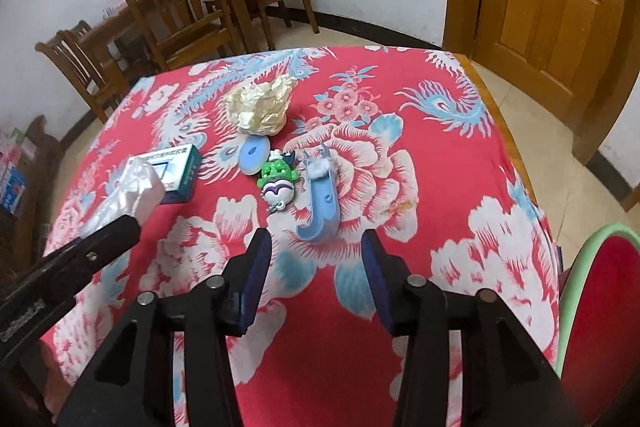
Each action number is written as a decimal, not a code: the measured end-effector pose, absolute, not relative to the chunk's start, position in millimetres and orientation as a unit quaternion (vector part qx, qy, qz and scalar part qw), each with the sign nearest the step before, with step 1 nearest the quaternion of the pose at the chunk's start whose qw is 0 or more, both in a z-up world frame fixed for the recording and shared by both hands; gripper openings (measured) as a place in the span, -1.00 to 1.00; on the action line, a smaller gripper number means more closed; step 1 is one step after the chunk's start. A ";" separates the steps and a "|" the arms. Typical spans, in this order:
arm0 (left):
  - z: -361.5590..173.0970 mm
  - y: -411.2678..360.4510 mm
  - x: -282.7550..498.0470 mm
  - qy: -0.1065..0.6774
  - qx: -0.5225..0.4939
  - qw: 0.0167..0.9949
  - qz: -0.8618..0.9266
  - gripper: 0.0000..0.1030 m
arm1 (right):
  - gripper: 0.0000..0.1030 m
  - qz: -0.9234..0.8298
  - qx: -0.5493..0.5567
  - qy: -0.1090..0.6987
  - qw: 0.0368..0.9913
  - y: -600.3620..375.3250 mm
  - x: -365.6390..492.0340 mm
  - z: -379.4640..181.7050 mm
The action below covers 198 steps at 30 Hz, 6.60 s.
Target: Collect trash
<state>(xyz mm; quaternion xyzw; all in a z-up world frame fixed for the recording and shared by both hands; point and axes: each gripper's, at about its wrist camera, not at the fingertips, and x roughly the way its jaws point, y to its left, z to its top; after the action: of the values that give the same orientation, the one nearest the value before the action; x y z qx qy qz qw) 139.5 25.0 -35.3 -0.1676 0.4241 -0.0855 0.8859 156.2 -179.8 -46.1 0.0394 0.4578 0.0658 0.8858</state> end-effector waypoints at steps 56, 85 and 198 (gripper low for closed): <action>-2.5 -14.1 110.3 0.403 -0.146 0.894 -0.132 -0.30 | -0.61 0.044 0.109 0.404 0.907 -253.2 67.7 2.7; 18.3 -92.0 90.1 0.405 -0.102 0.885 -0.205 -0.30 | -0.60 -0.004 0.171 0.361 0.917 -329.8 13.1 18.5; 8.5 -173.1 95.8 0.424 -0.034 0.867 -0.261 0.04 | -0.03 -0.126 0.215 0.381 0.890 -410.4 -18.5 -7.6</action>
<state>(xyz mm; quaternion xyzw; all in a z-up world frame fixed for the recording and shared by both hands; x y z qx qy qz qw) 95.8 -173.1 8.5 -0.0336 0.4244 -0.2607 0.8665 -18.5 -410.4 -7.6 0.2154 0.3807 -0.1262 0.8903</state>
